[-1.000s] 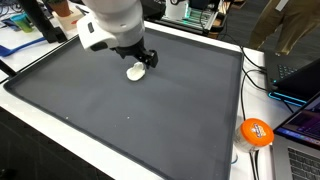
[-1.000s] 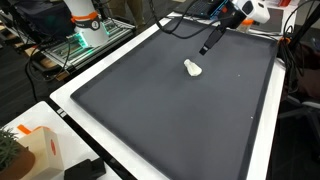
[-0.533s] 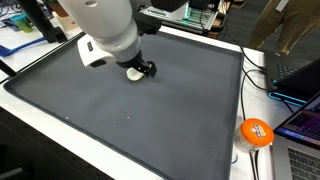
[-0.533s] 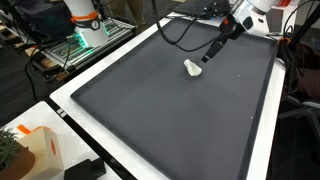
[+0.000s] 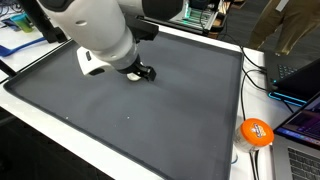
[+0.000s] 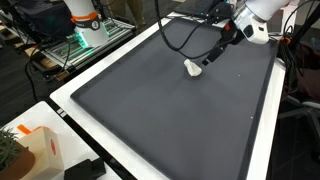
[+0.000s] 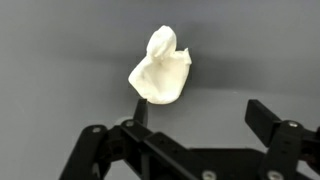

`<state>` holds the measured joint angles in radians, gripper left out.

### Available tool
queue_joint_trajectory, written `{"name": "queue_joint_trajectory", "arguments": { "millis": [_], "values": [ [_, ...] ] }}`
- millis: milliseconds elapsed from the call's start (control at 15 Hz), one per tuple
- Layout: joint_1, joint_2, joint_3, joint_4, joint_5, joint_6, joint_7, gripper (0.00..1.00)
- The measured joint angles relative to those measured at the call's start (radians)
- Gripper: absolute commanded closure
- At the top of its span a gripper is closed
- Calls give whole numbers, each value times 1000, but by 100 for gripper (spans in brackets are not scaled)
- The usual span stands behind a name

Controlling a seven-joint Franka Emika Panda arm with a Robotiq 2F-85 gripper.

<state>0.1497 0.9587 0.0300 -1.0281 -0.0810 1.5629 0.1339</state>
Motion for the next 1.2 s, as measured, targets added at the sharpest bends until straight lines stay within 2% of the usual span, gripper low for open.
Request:
{"name": "queue_joint_trajectory", "arguments": {
  "millis": [667,1200],
  "values": [
    [3,86,3,144,5,-95,-4,0],
    [5,65,4,154,5,-109,-18,0]
  ]
}}
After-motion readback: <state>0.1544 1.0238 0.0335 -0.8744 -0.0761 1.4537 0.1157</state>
